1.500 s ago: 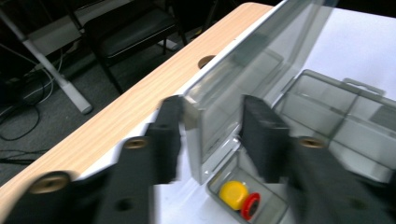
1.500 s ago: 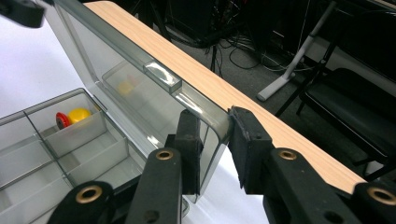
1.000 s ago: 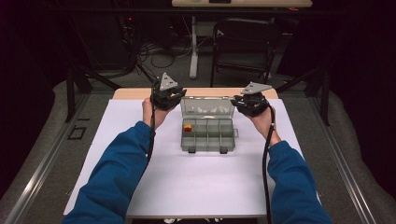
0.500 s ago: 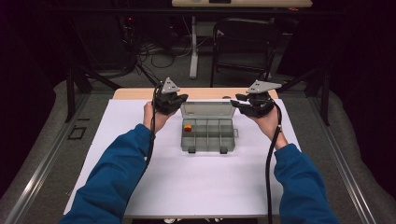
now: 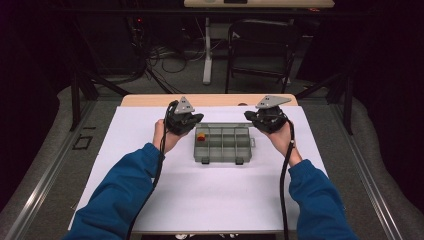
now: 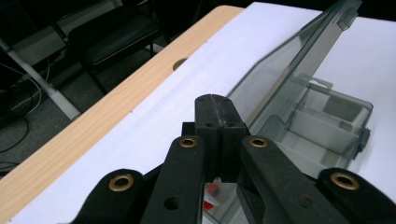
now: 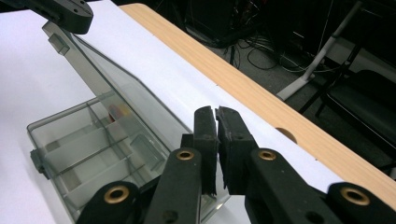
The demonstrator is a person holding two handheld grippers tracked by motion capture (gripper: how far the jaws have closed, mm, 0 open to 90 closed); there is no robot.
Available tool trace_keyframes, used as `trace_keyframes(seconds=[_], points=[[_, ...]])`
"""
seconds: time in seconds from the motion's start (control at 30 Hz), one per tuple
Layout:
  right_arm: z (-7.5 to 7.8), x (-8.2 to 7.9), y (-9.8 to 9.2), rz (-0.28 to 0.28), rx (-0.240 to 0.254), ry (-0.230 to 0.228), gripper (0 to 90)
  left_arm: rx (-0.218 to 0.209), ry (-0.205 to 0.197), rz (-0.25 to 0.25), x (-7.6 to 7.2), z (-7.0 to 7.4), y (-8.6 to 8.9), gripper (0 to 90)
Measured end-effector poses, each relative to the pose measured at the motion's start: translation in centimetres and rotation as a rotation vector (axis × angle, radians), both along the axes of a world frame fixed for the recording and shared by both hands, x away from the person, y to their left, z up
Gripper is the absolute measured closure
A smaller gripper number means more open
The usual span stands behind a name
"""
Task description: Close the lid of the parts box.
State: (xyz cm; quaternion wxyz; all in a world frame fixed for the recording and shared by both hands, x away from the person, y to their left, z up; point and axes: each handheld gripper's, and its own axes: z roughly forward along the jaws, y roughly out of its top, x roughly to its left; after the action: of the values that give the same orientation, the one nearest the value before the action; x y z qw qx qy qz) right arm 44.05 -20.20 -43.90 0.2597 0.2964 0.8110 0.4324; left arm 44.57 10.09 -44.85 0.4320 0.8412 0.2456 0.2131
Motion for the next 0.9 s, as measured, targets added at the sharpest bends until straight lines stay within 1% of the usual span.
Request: trace_keyframes(seconds=[0.13, 0.2, 0.23, 0.3, 0.33, 0.4, 0.43, 0.6, 0.67, 0.73, 0.9], points=[[-0.9, -0.5, 0.4, 0.010, -0.011, 0.009, 87.7, 0.003, 0.007, -0.009, -0.5, -0.5, 0.1, 89.8], [-1.3, -0.7, 0.6, 0.015, -0.015, 0.013, 88.0, -0.002, 0.015, -0.012, -0.8, -0.9, 0.2, 89.8], [-1.4, -0.8, 0.7, 0.016, -0.016, 0.015, 88.0, 0.007, 0.016, -0.015, -0.9, -1.0, 0.2, 89.8], [-1.7, -1.1, 0.8, 0.022, -0.022, 0.016, 88.2, 0.004, 0.024, -0.017, -1.0, -1.4, 0.2, 89.8], [-1.9, -1.2, 0.8, 0.022, -0.024, 0.017, 88.2, 0.009, 0.024, -0.019, -1.1, -1.5, 0.3, 89.8], [-2.3, -1.4, 0.8, 0.024, -0.022, 0.025, 88.3, 0.004, 0.031, -0.017, -1.2, -1.9, 0.4, 89.8], [-2.5, -1.5, 0.8, 0.026, -0.023, 0.025, 88.2, 0.008, 0.029, -0.017, -1.2, -2.0, 0.4, 89.8], [-3.3, -1.9, 0.7, 0.028, -0.026, 0.040, 88.3, 0.009, 0.044, -0.015, -1.5, -2.7, 0.6, 89.8], [-3.5, -2.0, 0.6, 0.025, -0.033, 0.039, 88.8, 0.020, 0.039, -0.015, -1.6, -3.0, 0.6, 89.8], [-3.7, -2.1, 0.5, 0.026, -0.030, 0.042, 89.3, 0.022, 0.041, -0.017, -1.8, -3.1, 0.6, 89.8], [-4.4, -2.3, 0.4, 0.023, -0.039, 0.050, 89.5, 0.019, 0.049, -0.015, -1.8, -3.6, 0.7, 89.8]])
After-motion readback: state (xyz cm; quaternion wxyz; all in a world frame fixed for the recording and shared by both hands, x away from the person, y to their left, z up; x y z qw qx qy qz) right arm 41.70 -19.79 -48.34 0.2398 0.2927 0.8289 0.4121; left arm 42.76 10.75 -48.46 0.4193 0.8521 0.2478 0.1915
